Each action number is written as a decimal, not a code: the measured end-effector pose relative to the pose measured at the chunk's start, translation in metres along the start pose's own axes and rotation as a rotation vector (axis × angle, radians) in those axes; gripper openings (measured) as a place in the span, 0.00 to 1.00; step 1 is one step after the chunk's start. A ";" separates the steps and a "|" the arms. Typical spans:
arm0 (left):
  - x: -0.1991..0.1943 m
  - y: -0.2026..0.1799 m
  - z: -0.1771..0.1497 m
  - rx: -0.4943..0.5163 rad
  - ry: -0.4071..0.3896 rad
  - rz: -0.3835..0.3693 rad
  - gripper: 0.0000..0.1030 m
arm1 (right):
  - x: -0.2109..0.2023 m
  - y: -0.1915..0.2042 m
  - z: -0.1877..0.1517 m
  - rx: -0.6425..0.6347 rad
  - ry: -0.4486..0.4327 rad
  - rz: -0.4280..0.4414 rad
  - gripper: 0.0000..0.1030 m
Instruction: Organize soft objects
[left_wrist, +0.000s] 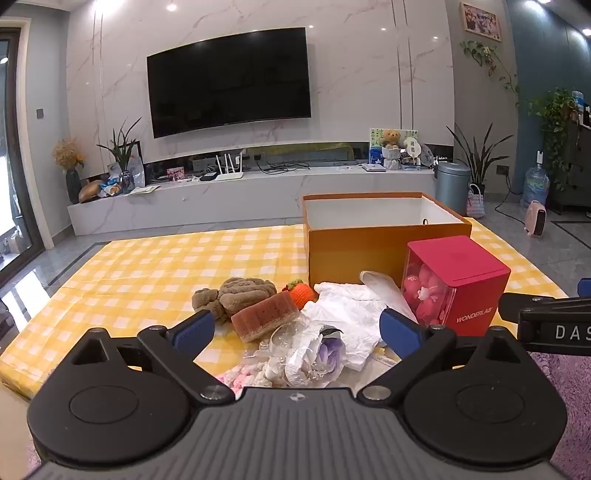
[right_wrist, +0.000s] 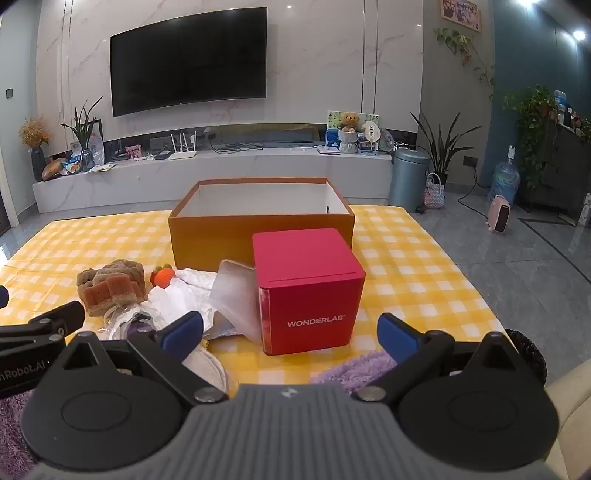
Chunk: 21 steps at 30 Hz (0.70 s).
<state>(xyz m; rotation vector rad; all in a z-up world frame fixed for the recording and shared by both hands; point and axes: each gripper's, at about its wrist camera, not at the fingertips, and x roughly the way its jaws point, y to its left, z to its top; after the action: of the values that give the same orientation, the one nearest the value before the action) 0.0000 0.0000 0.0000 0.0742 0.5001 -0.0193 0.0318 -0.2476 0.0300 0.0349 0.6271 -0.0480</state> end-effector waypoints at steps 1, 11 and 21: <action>0.000 0.000 0.000 0.003 0.000 0.002 1.00 | 0.000 0.000 0.000 -0.001 0.000 -0.001 0.96; 0.002 -0.005 -0.001 0.014 -0.006 0.009 1.00 | 0.003 -0.003 -0.001 0.011 -0.006 -0.009 0.97; -0.003 -0.003 0.001 0.020 -0.014 0.006 1.00 | -0.001 -0.007 -0.003 0.027 -0.012 -0.011 0.97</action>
<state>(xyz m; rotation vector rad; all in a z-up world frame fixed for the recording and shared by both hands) -0.0022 -0.0029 0.0020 0.0949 0.4861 -0.0193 0.0286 -0.2547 0.0285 0.0572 0.6148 -0.0677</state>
